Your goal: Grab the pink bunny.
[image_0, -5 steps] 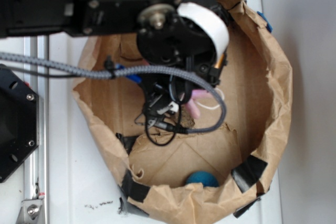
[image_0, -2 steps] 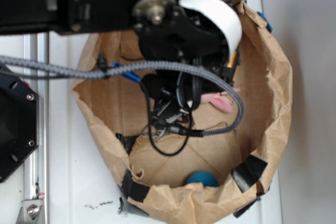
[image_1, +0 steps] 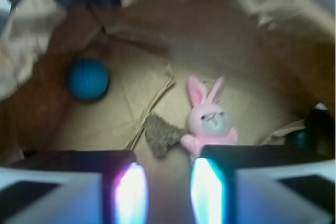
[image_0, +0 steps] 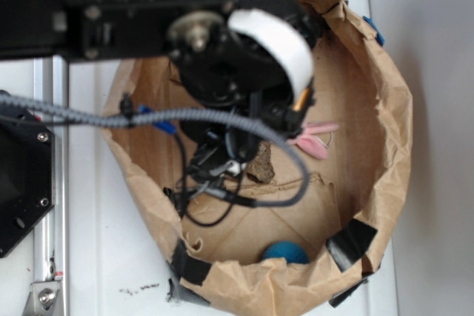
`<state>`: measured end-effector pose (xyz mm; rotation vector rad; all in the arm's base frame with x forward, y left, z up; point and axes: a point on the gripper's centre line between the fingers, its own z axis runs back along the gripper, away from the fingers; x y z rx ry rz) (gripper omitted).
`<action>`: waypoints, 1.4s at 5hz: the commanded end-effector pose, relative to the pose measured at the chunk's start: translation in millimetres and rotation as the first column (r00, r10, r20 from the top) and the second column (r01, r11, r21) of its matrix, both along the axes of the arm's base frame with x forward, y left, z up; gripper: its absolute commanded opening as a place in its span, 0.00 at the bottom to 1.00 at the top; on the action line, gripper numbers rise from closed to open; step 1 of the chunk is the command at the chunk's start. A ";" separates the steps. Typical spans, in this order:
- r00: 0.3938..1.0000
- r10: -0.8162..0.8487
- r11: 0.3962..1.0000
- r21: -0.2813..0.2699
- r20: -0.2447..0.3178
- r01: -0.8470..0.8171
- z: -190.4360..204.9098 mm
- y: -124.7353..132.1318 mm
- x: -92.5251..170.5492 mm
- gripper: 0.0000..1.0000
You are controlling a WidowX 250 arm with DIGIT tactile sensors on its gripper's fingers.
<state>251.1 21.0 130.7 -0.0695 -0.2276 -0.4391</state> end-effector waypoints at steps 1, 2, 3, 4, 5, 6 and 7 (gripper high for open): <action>0.995 -0.093 0.995 0.050 0.028 0.092 -16.8 17.7 -3.5 1.00; 0.992 -0.126 0.991 0.050 0.012 0.125 -24.2 22.3 4.9 1.00; 0.989 -0.147 0.988 0.045 -0.008 0.148 -29.8 30.7 15.7 1.00; 0.987 -0.163 0.986 0.038 -0.008 0.163 -30.9 31.9 19.8 1.00; 0.977 -0.210 0.976 0.048 -0.036 0.212 -39.7 31.1 18.1 1.00; 0.971 -0.220 0.973 0.043 -0.098 0.225 -52.4 41.5 12.3 1.00; 0.968 -0.225 0.970 0.066 -0.112 0.233 -61.6 47.7 10.9 1.00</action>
